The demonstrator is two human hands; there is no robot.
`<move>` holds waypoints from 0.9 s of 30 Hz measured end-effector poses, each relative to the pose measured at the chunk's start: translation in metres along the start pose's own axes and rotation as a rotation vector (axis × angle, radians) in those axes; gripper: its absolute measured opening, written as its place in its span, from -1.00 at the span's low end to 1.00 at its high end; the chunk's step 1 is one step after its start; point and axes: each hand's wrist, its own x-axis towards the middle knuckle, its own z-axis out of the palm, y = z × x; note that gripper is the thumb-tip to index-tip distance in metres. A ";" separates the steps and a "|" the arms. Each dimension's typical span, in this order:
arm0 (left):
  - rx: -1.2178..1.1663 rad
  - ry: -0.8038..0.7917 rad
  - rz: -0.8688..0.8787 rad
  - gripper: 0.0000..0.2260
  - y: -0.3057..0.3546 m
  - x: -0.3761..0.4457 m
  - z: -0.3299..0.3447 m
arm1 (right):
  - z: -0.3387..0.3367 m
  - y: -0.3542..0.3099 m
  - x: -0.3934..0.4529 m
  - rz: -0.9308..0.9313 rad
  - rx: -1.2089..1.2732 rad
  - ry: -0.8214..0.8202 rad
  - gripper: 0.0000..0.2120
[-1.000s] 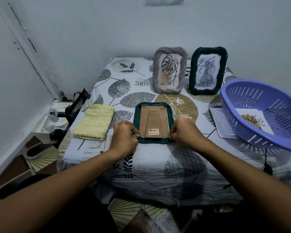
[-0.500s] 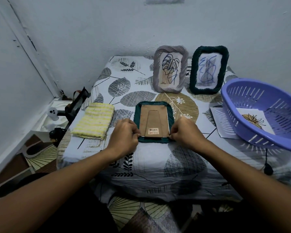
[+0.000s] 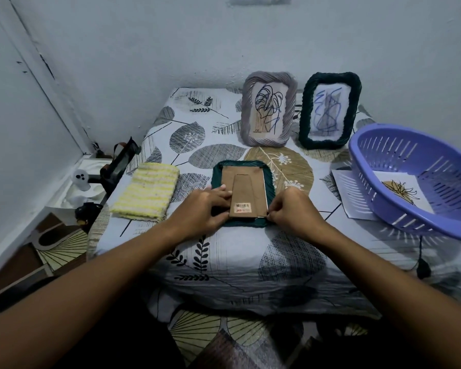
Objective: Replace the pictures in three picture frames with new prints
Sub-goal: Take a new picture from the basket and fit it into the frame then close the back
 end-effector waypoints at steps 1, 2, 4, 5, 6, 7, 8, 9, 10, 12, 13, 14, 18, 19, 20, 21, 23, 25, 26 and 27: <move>-0.011 0.007 0.006 -0.74 -0.001 0.000 0.001 | 0.000 0.000 0.000 0.002 0.004 0.002 -0.91; -0.016 0.017 0.011 -0.74 -0.002 0.000 0.001 | 0.000 0.000 0.001 0.007 0.010 0.002 -0.91; -0.015 0.027 0.019 -0.75 -0.003 0.000 0.002 | 0.001 0.001 0.001 0.013 0.026 0.005 -0.90; -0.008 0.027 0.022 -0.76 -0.004 0.000 0.003 | 0.001 0.001 0.001 0.014 0.036 0.006 -0.90; 0.000 0.026 0.024 -0.77 -0.004 0.000 0.003 | 0.002 0.002 0.001 0.015 0.045 0.009 -0.90; 0.005 0.028 0.028 -0.77 -0.004 0.000 0.003 | 0.002 0.003 0.000 0.013 0.053 0.013 -0.90; 0.004 0.033 0.029 -0.77 -0.004 0.000 0.004 | 0.002 0.004 0.000 0.011 0.059 0.019 -0.90; 0.001 0.042 0.028 -0.76 -0.004 -0.001 0.004 | 0.002 0.005 0.000 0.008 0.066 0.022 -0.90; -0.002 0.052 0.025 -0.74 -0.003 -0.001 0.005 | 0.003 0.006 -0.001 0.005 0.071 0.024 -0.90; -0.006 0.061 0.023 -0.75 -0.003 -0.002 0.006 | 0.003 0.006 -0.001 -0.003 0.073 0.023 -0.90; -0.008 0.062 0.025 -0.76 -0.003 -0.002 0.007 | 0.003 0.006 -0.001 -0.009 0.072 0.021 -0.89; -0.010 0.064 0.023 -0.77 -0.002 -0.002 0.007 | 0.003 0.006 -0.001 -0.016 0.069 0.018 -0.89; -0.024 0.081 0.005 -0.81 -0.003 -0.001 0.009 | 0.003 0.007 -0.001 -0.050 0.057 0.010 -0.88; -0.022 0.083 0.005 -0.81 -0.003 0.000 0.010 | 0.003 0.007 -0.001 -0.060 0.048 0.010 -0.87; -0.020 0.084 0.004 -0.80 -0.003 0.000 0.010 | 0.003 0.007 -0.001 -0.071 0.033 0.008 -0.87; -0.017 0.085 0.004 -0.80 -0.004 0.000 0.010 | 0.003 0.007 -0.001 -0.087 0.015 0.005 -0.86; -0.013 0.087 0.000 -0.79 -0.004 -0.001 0.011 | 0.002 0.008 0.000 -0.122 -0.013 -0.007 -0.85; -0.016 0.088 -0.001 -0.79 -0.005 -0.001 0.011 | 0.001 0.009 0.000 -0.163 -0.038 -0.022 -0.86; -0.019 0.086 -0.002 -0.78 -0.005 -0.001 0.011 | 0.000 0.010 0.000 -0.191 -0.065 -0.030 -0.86; -0.020 0.084 -0.004 -0.78 -0.005 0.000 0.011 | 0.000 0.011 0.000 -0.225 -0.102 -0.037 -0.85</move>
